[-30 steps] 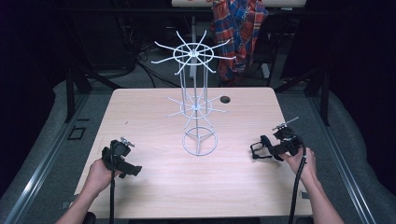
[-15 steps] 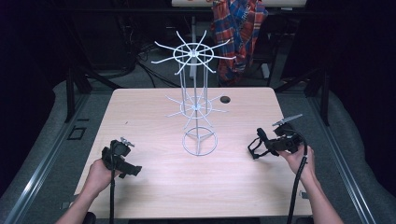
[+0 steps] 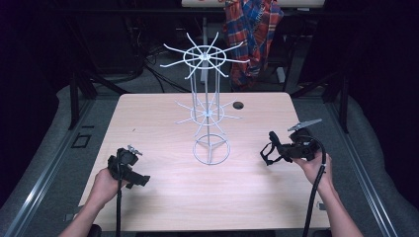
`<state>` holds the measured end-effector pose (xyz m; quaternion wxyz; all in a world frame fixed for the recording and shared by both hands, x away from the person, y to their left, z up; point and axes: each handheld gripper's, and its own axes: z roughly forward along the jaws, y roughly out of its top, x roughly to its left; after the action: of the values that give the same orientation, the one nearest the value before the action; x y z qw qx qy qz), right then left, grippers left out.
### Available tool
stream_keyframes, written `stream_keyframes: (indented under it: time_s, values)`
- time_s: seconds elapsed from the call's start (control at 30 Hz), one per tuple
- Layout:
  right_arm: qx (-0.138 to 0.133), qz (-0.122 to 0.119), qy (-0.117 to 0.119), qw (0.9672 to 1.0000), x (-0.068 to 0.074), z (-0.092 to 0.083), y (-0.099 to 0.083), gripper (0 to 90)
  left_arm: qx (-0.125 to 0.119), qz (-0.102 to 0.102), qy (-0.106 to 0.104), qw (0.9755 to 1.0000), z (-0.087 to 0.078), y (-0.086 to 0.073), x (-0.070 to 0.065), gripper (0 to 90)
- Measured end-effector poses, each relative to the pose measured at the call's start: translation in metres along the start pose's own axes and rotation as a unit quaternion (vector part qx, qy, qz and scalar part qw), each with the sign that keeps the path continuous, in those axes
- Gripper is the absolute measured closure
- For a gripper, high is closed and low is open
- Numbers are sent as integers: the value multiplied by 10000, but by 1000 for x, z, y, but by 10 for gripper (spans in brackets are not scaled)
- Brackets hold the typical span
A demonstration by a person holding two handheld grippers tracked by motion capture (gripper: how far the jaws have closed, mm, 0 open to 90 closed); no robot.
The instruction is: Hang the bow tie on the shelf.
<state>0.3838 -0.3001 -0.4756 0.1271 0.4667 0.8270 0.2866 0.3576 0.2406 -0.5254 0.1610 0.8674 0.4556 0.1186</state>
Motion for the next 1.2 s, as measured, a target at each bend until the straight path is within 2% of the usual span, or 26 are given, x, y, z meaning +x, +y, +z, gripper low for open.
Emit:
stream_keyframes:
  time_s: [0.27, 0.47, 1.2]
  values:
    - [-118, -60, 99, 9999, 7, -5, 5, 732, 1, 4, -2, 10000, 0, 0, 0, 2]
    - [-247, -58, 263, 9993, 11, -8, 7, 732, 5, 8, -5, 10000, 0, 0, 0, 2]
    - [-407, -301, 419, 9978, 29, -15, 23, 732, 15, -1, -1, 10000, 1, 0, 0, 4]
